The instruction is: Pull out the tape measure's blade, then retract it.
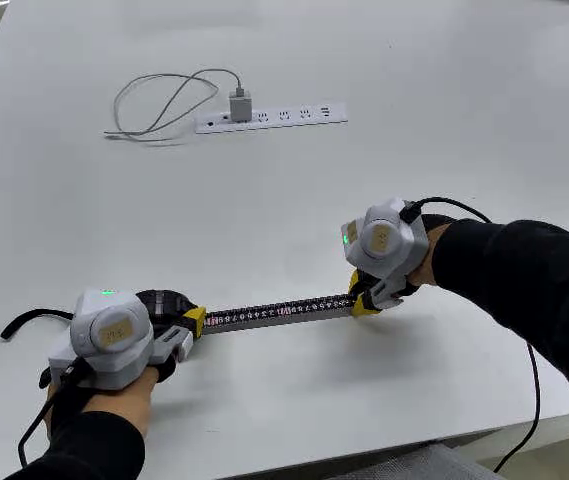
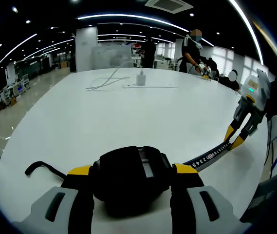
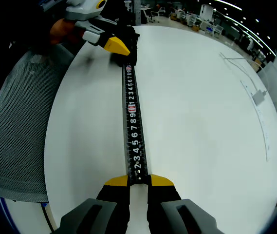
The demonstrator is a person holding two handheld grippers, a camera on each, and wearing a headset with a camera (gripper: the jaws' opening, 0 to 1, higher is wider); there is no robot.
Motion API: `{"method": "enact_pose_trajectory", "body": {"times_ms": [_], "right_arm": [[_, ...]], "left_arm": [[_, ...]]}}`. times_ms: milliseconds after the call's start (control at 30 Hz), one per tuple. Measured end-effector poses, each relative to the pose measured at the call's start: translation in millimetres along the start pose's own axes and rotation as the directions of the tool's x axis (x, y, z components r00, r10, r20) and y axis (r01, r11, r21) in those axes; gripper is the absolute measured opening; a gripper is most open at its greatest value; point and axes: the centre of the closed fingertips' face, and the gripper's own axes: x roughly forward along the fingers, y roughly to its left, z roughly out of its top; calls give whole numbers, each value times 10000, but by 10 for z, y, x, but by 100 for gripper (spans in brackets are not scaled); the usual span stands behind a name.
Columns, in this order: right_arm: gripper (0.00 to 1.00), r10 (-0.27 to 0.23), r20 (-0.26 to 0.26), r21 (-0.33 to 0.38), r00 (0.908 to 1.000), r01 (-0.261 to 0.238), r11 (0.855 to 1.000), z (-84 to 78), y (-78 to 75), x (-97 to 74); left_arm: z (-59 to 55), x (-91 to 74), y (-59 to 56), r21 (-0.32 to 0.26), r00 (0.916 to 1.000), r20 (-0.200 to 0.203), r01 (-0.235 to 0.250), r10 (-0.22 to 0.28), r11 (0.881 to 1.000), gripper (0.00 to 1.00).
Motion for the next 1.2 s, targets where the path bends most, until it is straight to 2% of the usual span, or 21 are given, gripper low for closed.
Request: {"method": "enact_pose_trajectory", "body": {"times_ms": [167, 233, 433, 1200], "right_arm": [[9, -13, 47, 91, 10000, 12, 10000, 1, 1, 2], [9, -6, 0, 82, 10000, 6, 10000, 5, 3, 6], [9, -62, 9, 164, 10000, 62, 9998, 18, 3, 14], [9, -3, 9, 421, 10000, 3, 9991, 90, -17, 27]], "left_arm": [[2, 5, -5, 46, 10000, -27, 35, -35, 10000, 59], [-8, -1, -8, 104, 9999, -155, 19, -18, 9999, 59], [1, 10, 1, 49, 10000, -13, 61, -61, 10000, 59], [-4, 13, -6, 64, 9999, -115, 21, -21, 10000, 59]]}}
